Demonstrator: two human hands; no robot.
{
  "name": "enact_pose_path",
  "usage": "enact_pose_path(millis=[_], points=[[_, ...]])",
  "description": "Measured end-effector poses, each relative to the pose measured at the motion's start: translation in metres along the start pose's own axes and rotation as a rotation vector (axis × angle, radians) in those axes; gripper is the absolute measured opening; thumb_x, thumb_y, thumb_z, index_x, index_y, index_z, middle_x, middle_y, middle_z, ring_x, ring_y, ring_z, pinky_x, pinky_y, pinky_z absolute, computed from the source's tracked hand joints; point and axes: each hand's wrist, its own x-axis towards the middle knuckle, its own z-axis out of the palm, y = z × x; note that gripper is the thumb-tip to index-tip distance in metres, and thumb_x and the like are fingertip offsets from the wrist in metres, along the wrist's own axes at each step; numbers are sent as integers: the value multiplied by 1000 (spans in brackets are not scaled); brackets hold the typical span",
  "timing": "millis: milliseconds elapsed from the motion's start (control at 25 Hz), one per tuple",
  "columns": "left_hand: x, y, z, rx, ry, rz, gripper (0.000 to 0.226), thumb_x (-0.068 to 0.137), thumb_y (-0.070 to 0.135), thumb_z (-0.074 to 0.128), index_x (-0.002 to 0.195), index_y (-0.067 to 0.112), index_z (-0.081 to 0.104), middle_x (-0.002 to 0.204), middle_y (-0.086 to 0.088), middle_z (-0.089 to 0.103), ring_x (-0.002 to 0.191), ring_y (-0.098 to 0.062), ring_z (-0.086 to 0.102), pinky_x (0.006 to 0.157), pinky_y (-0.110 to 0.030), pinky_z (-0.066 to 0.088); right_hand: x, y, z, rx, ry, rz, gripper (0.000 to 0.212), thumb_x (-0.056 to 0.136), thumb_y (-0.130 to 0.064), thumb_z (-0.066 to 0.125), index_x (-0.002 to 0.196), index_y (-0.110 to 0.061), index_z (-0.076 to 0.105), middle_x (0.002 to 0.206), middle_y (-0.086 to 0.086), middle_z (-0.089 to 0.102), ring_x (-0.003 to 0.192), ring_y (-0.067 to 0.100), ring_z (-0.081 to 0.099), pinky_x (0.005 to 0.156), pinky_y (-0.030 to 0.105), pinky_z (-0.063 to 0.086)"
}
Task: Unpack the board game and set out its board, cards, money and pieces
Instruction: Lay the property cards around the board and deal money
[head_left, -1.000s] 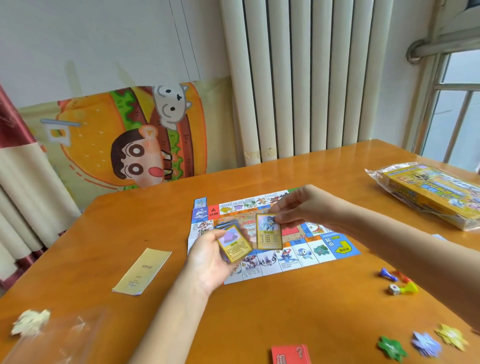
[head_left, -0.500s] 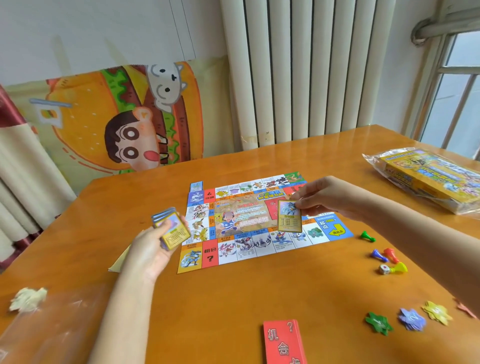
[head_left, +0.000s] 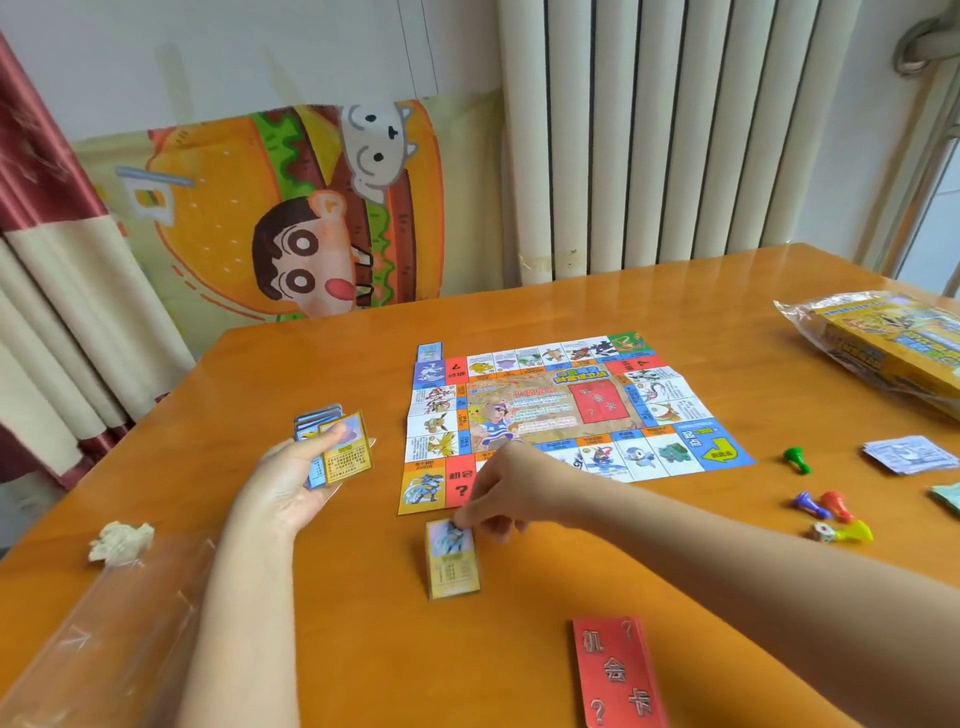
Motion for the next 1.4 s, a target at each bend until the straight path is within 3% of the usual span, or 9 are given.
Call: enact_pose_path(millis=[120, 240, 400, 600, 960, 1240, 1400], points=[[0, 1, 0, 26, -1, -4, 11, 84, 0, 63, 90, 9, 59, 70, -10, 70, 70, -20, 67, 76, -35, 50, 6, -8, 19, -231, 8, -1, 31, 85, -33, 67, 68, -8, 66, 54, -2, 58, 44, 4, 48, 58, 20, 46], [-2, 0, 2, 49, -14, -8, 11, 84, 0, 64, 88, 9, 59, 84, -13, 66, 76, -21, 63, 72, -34, 50, 9, -9, 28, -313, 48, 24, 36, 86, -35, 66, 59, -11, 61, 54, -1, 59, 39, 4, 48, 68, 24, 51], [-6, 1, 4, 82, -44, -3, 9, 86, 0, 62, 87, 9, 59, 71, -8, 69, 73, -18, 63, 59, -28, 51, 15, -15, 32, -312, 112, 32, 32, 87, -34, 66, 72, -6, 68, 69, 8, 69, 36, 3, 49, 61, 22, 51], [-5, 4, -1, 26, -30, 10, 10, 84, -1, 63, 88, 8, 59, 75, -11, 68, 76, -21, 63, 75, -34, 50, 23, -20, 37, -255, 121, 67, 29, 88, -29, 67, 77, -3, 64, 79, 16, 73, 43, 12, 55, 57, 25, 54], [-7, 0, 3, 89, -102, 3, 9, 87, 2, 62, 91, 9, 62, 63, -3, 71, 60, -13, 67, 47, -19, 52, 27, -20, 38, -117, 128, 120, 27, 89, -20, 66, 71, -3, 58, 65, 10, 65, 44, 17, 58, 50, 24, 54], [-9, -3, 7, 125, -138, -5, 9, 86, 2, 63, 91, 9, 62, 63, -3, 71, 62, -13, 67, 51, -21, 53, 24, -21, 37, -80, 125, 132, 26, 89, -23, 66, 77, 0, 62, 69, 12, 66, 45, 17, 58, 54, 25, 54], [-9, -4, 8, 101, -158, -11, 8, 87, 0, 61, 91, 7, 61, 62, -5, 71, 55, -12, 68, 46, -19, 52, 16, -23, 33, -4, 74, 93, 24, 90, -18, 61, 72, -3, 58, 62, 9, 64, 39, 13, 56, 46, 23, 52]])
